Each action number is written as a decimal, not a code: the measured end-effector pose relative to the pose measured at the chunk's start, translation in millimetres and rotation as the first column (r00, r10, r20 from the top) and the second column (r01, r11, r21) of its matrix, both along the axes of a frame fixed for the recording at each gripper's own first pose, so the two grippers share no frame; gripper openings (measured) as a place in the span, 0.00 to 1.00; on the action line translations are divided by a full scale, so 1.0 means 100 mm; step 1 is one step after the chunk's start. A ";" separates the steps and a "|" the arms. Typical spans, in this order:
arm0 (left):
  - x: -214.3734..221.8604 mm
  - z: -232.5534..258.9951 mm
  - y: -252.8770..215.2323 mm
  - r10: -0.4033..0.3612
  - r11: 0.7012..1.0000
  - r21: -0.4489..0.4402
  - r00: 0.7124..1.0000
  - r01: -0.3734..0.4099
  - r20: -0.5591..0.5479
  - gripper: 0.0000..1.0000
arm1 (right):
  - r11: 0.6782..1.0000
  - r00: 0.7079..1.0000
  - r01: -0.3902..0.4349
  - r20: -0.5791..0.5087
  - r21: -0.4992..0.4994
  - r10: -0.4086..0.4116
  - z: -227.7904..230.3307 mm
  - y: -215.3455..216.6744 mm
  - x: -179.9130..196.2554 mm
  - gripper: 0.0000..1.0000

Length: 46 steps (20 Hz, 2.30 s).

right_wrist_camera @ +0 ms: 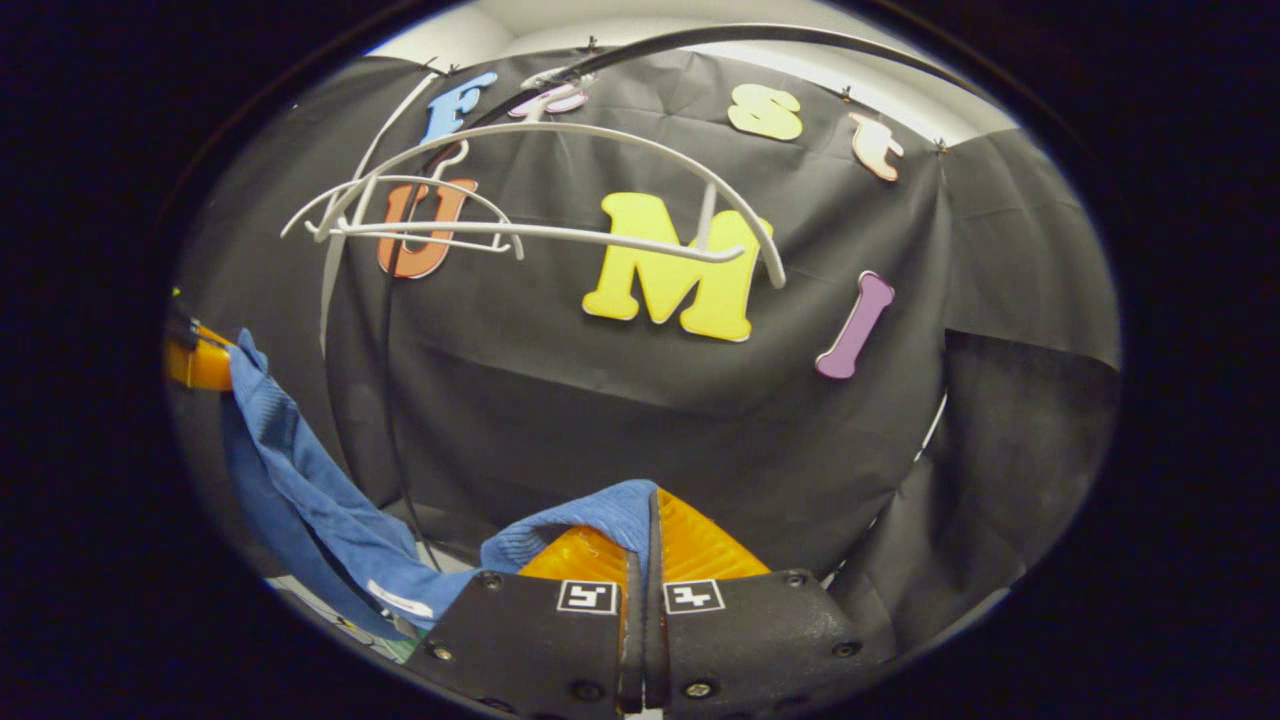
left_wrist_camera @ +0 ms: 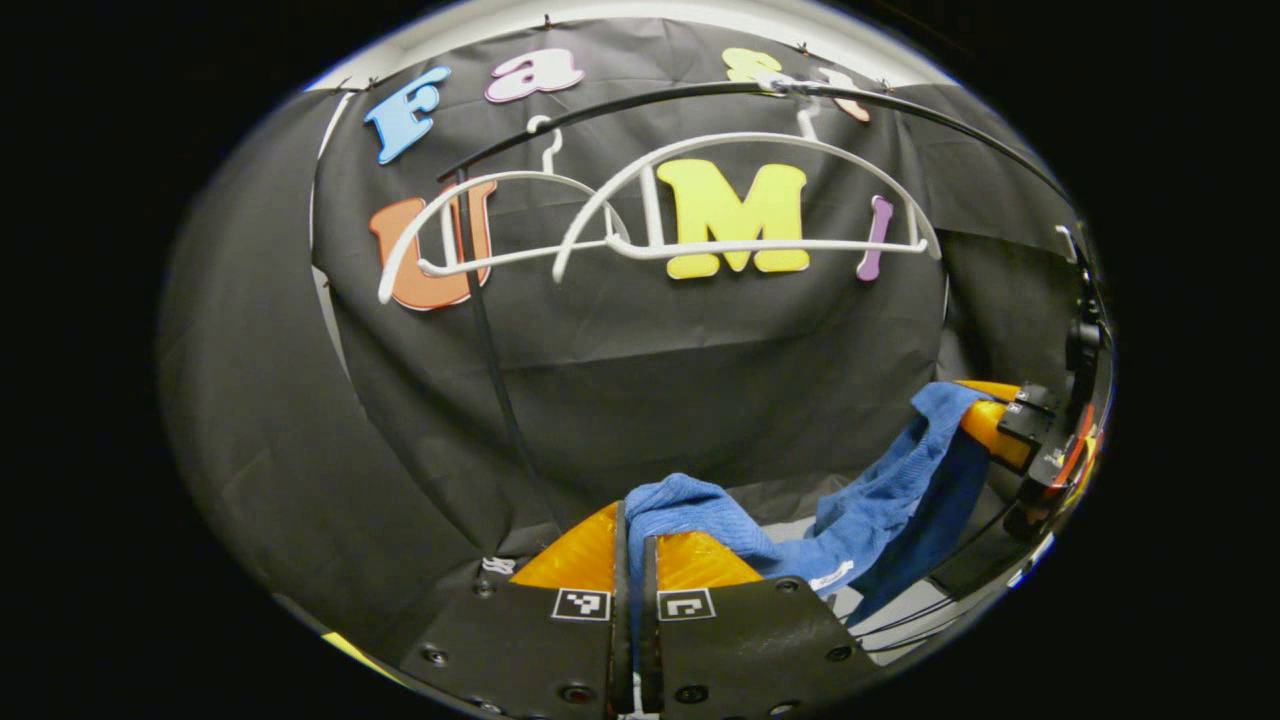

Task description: Grasp the clothes on the hanger with both hands and then place them into the laundry hamper below.

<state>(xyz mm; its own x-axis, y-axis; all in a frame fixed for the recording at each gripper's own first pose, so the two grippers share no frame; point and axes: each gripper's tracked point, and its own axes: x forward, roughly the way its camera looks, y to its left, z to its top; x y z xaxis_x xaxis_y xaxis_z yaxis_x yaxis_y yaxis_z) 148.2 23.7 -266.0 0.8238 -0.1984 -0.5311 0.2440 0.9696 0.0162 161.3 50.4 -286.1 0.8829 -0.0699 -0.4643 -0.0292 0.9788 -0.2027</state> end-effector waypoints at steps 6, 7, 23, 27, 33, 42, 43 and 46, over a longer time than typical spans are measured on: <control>-0.21 0.05 -0.21 -0.031 0.999 -0.034 1.000 0.031 0.004 0.03 | 0.991 0.993 -0.117 0.012 0.070 0.116 0.17 0.63 -0.07 0.04; -0.23 0.07 -0.22 -0.033 0.999 -0.037 0.999 0.033 0.008 0.03 | 0.987 0.991 -0.137 0.017 0.086 0.136 0.20 0.74 -0.07 0.04; -0.32 -0.39 -0.64 -0.066 0.991 -0.124 0.995 0.056 -0.079 0.04 | 0.900 0.940 -0.225 -0.159 0.374 0.301 -0.45 1.43 -0.25 0.04; -0.34 -0.78 -0.70 -0.070 0.992 -0.119 0.985 0.051 -0.157 0.04 | 0.909 0.924 -0.178 -0.254 0.378 0.287 -0.91 1.34 -0.28 0.04; -0.42 -1.36 -0.62 -0.028 0.998 -0.055 0.947 0.011 -0.320 0.04 | 0.951 0.882 -0.087 -0.421 0.295 0.212 -1.59 1.08 -0.31 0.05; -0.81 -1.75 -0.58 0.028 0.999 -0.004 0.828 -0.037 -0.559 0.34 | 0.961 0.704 0.062 -0.694 0.270 0.149 -2.37 0.97 -0.68 0.31; -0.83 -1.75 -0.59 0.023 0.999 -0.007 0.823 -0.033 -0.568 0.46 | 0.962 0.699 0.075 -0.701 0.264 0.138 -2.38 0.94 -0.69 0.41; -0.87 -1.77 -0.57 0.012 1.000 -0.015 0.814 -0.026 -0.581 0.69 | 0.963 0.689 0.091 -0.715 0.253 0.123 -2.35 0.91 -0.74 0.46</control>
